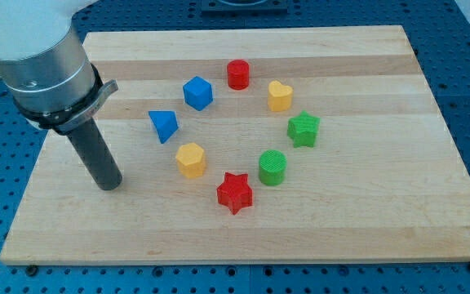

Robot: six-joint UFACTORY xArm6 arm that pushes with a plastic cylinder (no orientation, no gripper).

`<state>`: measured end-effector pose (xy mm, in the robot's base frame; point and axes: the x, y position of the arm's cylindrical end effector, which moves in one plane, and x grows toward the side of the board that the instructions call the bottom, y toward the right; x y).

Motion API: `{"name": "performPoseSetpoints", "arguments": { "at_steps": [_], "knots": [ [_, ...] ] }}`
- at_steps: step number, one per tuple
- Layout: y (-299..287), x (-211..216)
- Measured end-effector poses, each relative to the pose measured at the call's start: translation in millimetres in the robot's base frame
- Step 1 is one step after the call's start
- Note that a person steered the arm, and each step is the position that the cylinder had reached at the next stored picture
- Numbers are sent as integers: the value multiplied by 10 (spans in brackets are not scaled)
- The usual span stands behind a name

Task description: Move your arm to bottom center

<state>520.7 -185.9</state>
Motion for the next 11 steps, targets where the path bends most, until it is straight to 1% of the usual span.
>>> {"name": "performPoseSetpoints", "arguments": {
  "at_steps": [2, 4, 5, 6, 8, 9, 10, 11],
  "knots": [
    [0, -25],
    [620, 31],
    [614, 31],
    [537, -91],
    [508, -40],
    [638, 833],
    [933, 944],
    [1625, 974]
  ]
}}
